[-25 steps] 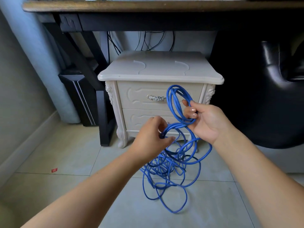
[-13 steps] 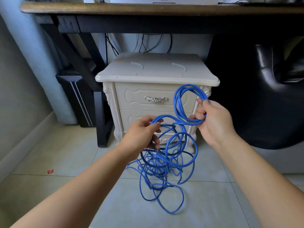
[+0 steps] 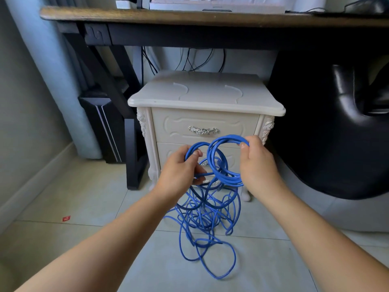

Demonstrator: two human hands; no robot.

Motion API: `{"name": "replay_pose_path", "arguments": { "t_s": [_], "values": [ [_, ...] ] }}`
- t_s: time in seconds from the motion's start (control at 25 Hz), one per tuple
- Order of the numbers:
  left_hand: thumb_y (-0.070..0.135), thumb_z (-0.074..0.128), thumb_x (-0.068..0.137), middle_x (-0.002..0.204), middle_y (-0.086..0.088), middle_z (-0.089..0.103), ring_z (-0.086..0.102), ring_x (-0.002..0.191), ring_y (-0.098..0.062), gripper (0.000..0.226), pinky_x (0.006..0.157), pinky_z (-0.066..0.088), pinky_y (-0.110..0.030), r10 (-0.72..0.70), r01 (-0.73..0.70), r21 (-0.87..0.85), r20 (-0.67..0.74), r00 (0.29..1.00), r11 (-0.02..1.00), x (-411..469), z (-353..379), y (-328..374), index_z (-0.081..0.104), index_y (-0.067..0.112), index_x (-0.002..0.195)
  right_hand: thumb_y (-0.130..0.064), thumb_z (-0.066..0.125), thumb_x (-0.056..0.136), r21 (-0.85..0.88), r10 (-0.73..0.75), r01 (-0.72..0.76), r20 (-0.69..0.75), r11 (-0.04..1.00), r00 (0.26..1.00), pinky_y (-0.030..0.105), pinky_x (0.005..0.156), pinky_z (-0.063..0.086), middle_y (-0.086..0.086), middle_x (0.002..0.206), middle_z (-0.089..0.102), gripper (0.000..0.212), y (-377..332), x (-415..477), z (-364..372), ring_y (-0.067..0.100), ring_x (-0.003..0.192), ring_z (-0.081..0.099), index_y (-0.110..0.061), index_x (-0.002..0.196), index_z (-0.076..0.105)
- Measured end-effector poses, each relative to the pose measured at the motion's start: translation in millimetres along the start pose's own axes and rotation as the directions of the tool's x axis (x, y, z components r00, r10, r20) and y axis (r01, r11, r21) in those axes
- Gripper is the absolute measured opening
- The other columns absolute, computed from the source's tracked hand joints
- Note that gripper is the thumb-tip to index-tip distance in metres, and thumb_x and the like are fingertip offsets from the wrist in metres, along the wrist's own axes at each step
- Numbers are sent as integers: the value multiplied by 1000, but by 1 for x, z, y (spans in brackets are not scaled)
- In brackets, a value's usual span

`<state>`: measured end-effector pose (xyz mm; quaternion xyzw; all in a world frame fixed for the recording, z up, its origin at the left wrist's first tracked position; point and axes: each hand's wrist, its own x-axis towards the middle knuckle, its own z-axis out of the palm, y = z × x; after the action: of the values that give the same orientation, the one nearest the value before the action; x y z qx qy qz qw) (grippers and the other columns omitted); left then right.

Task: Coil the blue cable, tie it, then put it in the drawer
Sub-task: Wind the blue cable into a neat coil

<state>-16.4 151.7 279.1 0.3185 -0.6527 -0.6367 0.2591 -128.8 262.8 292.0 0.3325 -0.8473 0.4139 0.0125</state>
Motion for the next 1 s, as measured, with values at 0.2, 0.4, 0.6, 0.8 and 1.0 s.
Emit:
{"name": "replay_pose_path", "arguments": {
  "t_s": [0.2,0.4,0.6,0.8,1.0],
  "values": [
    [15,45,101,62,3,55,56,55,-9,13,58,55,-28,211,-202,246,-10,977,948,4,1,-6,55,14,93,-23,31,105,-112,45,-20,229,994,972,33,69,41,4,96,53,46,-3,0,4,25,78,50,-19,150,26],
    [13,56,96,96,2,49,49,84,-4,8,77,34,-5,548,-496,514,61,835,699,8,11,-15,61,18,99,-22,35,104,-111,131,-108,228,988,965,33,78,42,15,123,60,51,-9,-5,22,33,103,58,-19,153,21],
    [38,52,93,140,5,45,32,138,-7,29,110,22,-14,510,-592,488,305,804,642,-7,21,-27,73,21,82,-10,41,98,357,363,-364,72,860,929,28,66,41,9,110,63,26,-1,4,22,23,86,56,-23,119,50],
    [16,64,90,137,3,53,43,129,-6,33,107,25,-9,626,-548,564,67,777,618,11,0,-4,63,19,123,-14,38,101,339,221,-252,126,907,967,23,50,43,0,83,58,20,0,6,13,15,61,54,-30,110,44],
    [18,54,98,123,-5,59,55,110,-18,37,84,36,-14,417,-538,635,348,840,554,19,0,1,52,18,135,-13,42,99,261,51,-116,243,958,969,15,46,37,-5,78,55,20,-6,-5,20,9,57,50,-29,109,46]
  ]
}}
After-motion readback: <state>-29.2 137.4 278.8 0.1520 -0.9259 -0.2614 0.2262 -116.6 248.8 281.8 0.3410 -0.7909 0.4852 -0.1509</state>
